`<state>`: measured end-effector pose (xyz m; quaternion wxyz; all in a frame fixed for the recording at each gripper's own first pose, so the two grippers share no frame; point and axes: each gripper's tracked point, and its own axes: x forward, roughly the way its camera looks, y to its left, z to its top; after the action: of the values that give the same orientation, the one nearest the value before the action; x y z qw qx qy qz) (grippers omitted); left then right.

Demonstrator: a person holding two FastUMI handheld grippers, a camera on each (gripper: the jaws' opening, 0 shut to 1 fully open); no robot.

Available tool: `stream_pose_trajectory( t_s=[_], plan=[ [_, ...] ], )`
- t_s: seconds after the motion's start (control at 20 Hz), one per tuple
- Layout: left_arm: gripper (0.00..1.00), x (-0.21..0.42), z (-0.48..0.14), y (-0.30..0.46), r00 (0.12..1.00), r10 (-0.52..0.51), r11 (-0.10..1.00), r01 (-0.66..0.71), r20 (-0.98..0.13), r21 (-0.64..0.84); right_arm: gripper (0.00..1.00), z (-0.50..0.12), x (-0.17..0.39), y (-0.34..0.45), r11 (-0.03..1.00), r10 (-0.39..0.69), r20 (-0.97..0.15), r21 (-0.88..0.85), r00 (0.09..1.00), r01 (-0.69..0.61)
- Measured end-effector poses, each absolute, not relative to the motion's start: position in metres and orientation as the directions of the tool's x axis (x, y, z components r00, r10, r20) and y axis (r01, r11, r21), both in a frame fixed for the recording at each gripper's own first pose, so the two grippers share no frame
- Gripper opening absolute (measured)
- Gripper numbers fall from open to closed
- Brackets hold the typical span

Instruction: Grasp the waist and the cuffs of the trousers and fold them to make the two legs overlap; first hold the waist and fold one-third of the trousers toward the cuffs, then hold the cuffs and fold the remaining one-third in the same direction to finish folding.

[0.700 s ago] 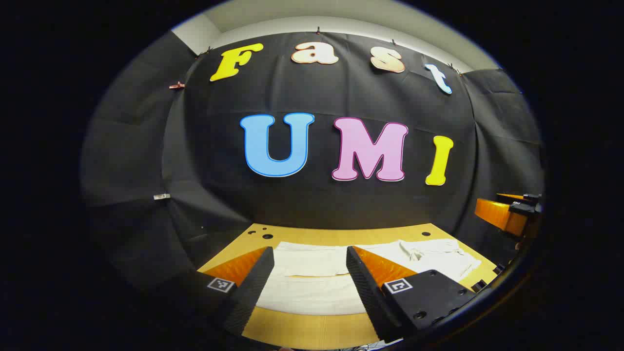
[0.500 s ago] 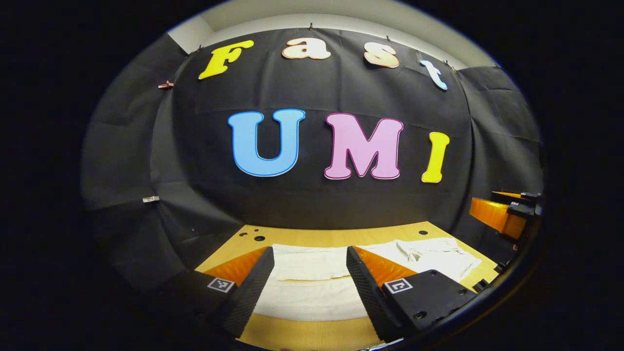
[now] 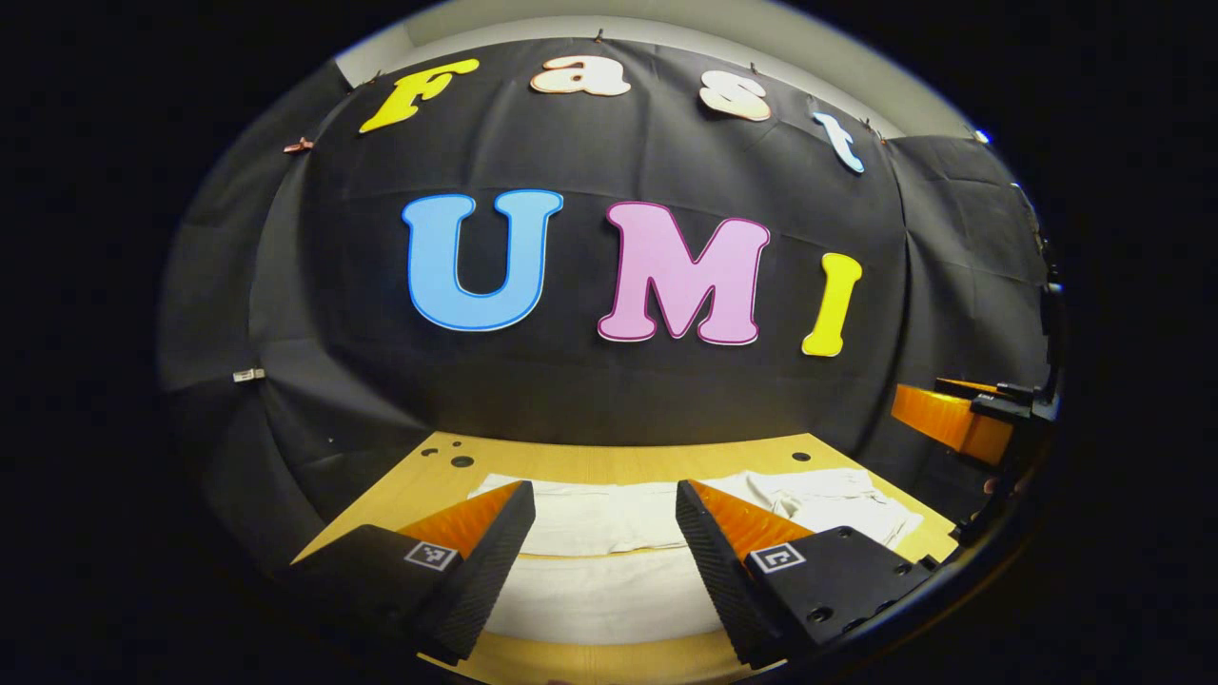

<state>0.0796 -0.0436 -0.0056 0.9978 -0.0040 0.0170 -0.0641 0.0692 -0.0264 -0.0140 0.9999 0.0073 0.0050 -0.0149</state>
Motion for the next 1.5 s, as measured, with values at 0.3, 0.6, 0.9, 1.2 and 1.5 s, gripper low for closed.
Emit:
stream_pose_trajectory(
  t_s=[0.3, 0.6, 0.9, 1.2, 1.5],
  plan=[
    [0.96, 0.091, -0.007, -0.045, 0.992, -0.123, 0.992, 0.124, -0.035, 0.005, 0.98, -0.02, 0.084, -0.047, 0.998, -0.06, -0.007, -0.009, 0.998, 0.06],
    [0.96, 0.096, -0.017, -0.04, 0.994, -0.09, 0.996, 0.089, -0.056, -0.017, 0.97, -0.029, 0.094, -0.08, 0.995, -0.103, -0.034, -0.02, 0.994, 0.102],
    [0.95, 0.098, -0.023, -0.041, 0.995, -0.067, 0.998, 0.067, -0.069, 0.002, 0.97, -0.028, 0.112, -0.115, 0.989, -0.067, -0.024, -0.136, 0.997, 0.063],
    [0.96, 0.104, -0.029, -0.036, 0.996, -0.019, 0.999, 0.023, -0.092, 0.036, 0.98, -0.05, 0.121, -0.154, 0.912, 0.037, -0.085, -0.404, 0.996, -0.068],
    [0.96, 0.107, -0.057, -0.029, 0.987, 0.051, 0.997, -0.042, -0.153, 0.063, 0.97, -0.112, 0.112, -0.206, 0.781, 0.131, -0.238, -0.573, 0.962, -0.248]
  ],
)
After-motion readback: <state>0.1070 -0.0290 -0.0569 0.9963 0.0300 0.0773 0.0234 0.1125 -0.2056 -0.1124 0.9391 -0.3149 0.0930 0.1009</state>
